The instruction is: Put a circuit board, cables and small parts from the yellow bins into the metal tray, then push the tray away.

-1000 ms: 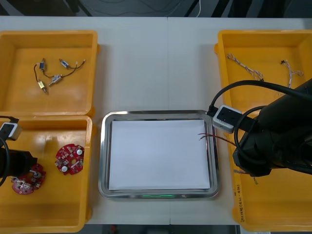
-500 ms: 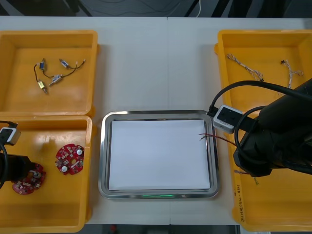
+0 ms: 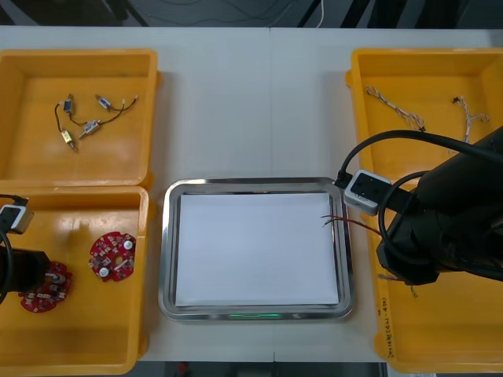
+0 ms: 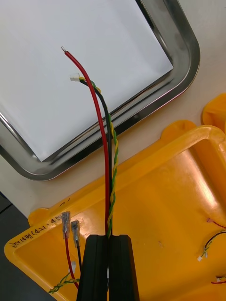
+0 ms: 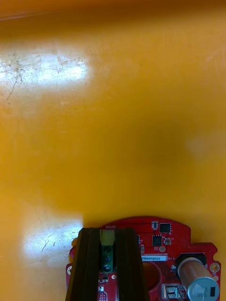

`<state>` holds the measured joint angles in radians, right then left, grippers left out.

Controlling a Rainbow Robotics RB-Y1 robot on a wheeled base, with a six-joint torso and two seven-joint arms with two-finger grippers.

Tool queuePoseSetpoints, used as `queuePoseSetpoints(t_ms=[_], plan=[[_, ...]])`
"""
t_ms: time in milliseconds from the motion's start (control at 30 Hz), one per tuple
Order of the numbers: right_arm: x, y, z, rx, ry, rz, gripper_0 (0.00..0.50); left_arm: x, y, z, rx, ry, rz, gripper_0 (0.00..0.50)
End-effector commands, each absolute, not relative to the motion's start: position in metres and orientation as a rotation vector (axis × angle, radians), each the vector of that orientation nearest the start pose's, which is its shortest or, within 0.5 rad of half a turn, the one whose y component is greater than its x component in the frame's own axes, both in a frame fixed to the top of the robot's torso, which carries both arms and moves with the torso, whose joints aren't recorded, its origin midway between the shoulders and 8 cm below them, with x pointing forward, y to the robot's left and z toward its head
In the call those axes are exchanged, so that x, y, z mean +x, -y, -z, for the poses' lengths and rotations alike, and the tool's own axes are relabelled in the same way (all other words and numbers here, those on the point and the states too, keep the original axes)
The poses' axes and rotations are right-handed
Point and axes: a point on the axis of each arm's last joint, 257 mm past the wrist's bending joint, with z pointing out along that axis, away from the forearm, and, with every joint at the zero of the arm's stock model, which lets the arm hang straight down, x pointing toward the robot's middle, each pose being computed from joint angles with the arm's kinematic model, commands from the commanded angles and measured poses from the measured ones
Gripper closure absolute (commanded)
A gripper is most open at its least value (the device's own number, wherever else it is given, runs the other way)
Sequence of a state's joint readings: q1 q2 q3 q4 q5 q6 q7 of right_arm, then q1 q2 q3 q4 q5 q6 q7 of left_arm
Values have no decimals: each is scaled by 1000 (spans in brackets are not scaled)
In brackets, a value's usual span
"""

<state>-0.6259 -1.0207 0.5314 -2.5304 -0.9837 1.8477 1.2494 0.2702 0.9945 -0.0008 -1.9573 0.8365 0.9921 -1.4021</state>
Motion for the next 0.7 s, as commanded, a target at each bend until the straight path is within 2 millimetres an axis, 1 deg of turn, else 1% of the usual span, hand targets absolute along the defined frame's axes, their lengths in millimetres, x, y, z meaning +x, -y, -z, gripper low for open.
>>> queuePoseSetpoints(t_ms=[33,100,267,400,533,700], plan=[[328,183,159,-1288,-2398,262,500,358,-428,309,271,-2579,-91,500],[328,183,159,-1288,-2398,262,500,359,-430,304,265,-2580,-96,500],[328,183,159,-1286,-2400,263,500,360,-435,282,258,-2599,-118,500],[327,183,159,-1287,-2399,262,500,359,-436,267,242,-2607,-111,500],[328,183,159,-1282,-2400,261,500,359,-434,246,224,-2610,-87,500],[328,183,159,-1280,-2401,260,500,358,-434,217,230,-2620,-118,500]])
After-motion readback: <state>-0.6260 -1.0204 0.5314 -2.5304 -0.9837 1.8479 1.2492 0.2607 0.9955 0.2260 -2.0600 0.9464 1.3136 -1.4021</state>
